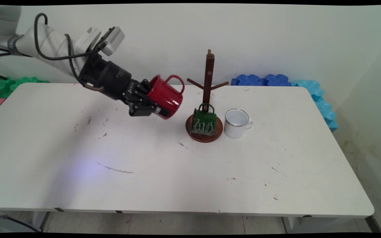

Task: Place the picked object on the table

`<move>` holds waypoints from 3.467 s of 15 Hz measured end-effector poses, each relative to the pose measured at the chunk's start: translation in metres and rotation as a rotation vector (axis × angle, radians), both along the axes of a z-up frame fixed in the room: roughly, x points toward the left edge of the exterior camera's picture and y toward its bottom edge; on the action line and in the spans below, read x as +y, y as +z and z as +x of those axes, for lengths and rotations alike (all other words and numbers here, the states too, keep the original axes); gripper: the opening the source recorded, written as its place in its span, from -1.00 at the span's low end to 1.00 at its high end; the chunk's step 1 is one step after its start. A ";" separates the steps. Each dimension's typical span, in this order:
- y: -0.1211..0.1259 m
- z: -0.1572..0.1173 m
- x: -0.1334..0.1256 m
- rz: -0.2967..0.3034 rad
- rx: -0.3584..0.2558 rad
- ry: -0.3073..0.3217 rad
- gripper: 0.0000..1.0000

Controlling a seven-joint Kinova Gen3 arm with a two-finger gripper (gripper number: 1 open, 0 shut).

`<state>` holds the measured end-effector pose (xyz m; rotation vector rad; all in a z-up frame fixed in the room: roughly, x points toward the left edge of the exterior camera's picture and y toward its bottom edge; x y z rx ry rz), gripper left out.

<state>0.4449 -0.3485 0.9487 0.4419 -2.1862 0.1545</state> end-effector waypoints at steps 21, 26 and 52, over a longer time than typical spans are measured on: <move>-0.016 0.040 -0.009 -0.109 -0.285 -0.052 -1.00; -0.036 0.043 -0.012 -0.117 -0.348 -0.053 -1.00; -0.124 0.055 -0.031 -0.141 -0.546 -0.062 -1.00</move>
